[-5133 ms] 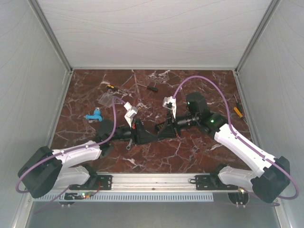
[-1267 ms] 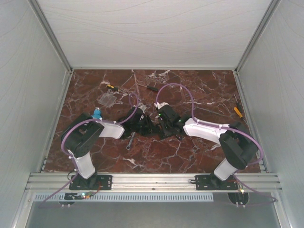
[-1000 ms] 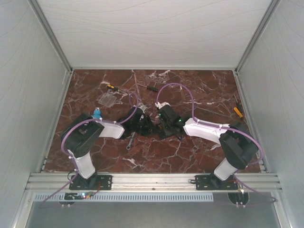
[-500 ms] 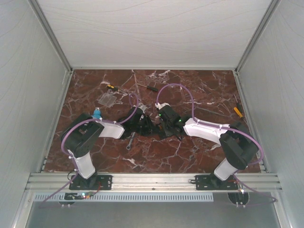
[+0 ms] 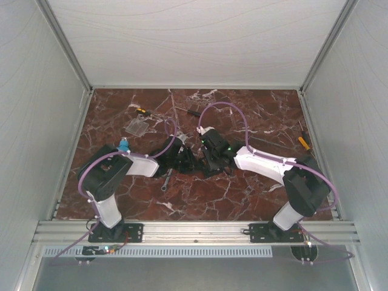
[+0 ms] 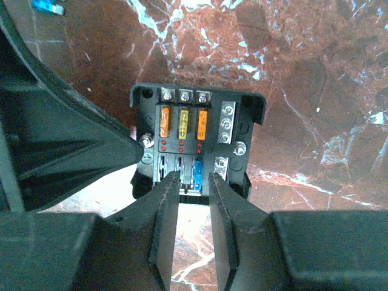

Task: Snap on the fuse box
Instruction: Install the fuse at the fuse box base.

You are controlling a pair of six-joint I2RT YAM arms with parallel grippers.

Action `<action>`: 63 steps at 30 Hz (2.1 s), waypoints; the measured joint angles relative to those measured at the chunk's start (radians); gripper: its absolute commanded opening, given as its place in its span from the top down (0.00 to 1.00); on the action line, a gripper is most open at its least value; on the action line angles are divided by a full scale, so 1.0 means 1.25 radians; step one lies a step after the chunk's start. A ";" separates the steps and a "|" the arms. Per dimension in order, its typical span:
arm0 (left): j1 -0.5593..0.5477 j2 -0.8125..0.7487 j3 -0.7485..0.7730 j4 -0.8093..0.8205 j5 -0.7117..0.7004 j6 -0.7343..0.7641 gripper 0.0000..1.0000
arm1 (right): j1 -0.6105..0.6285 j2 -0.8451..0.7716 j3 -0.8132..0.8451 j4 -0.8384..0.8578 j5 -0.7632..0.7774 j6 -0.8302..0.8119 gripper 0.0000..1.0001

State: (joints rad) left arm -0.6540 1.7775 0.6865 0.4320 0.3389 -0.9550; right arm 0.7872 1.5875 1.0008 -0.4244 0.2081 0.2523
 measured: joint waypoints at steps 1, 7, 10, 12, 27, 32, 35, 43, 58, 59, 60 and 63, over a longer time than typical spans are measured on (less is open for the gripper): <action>0.000 0.000 0.000 0.000 0.000 0.000 0.74 | -0.002 0.000 0.007 -0.004 -0.001 0.000 0.77; 0.000 0.000 0.000 0.000 0.000 0.000 0.74 | -0.011 0.013 0.038 -0.029 -0.005 0.000 0.80; 0.000 0.000 0.000 0.000 0.000 0.000 0.74 | -0.017 0.027 0.040 -0.040 -0.011 0.000 0.80; 0.000 0.000 0.000 0.000 0.000 0.000 0.74 | -0.018 0.039 0.040 -0.049 -0.017 0.001 0.81; 0.000 0.000 0.000 0.000 0.000 0.000 0.75 | -0.021 0.067 0.066 -0.078 -0.042 0.001 0.80; 0.000 0.000 0.000 0.000 0.001 0.000 0.75 | -0.023 0.067 0.066 -0.079 -0.042 0.001 0.82; 0.000 0.000 0.000 0.000 0.001 0.000 0.75 | -0.023 0.069 0.066 -0.079 -0.042 0.004 0.86; 0.000 0.000 0.000 0.001 0.001 0.000 0.75 | -0.025 0.075 0.067 -0.080 -0.043 0.007 1.00; 0.000 0.000 0.000 0.001 0.001 0.000 0.75 | -0.033 0.114 0.111 -0.125 -0.050 -0.002 1.00; 0.000 0.000 0.000 0.001 0.001 0.000 0.75 | -0.033 0.114 0.111 -0.126 -0.051 -0.002 1.00; 0.000 0.000 0.000 0.001 0.001 0.000 0.75 | -0.033 0.114 0.111 -0.126 -0.053 -0.002 1.00; 0.000 0.000 0.000 0.001 0.001 0.000 0.75 | -0.033 0.110 0.103 -0.124 -0.053 -0.001 1.00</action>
State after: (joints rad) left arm -0.6540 1.7775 0.6865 0.4328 0.3397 -0.9550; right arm 0.7460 1.7256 1.1290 -0.5789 0.1417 0.2516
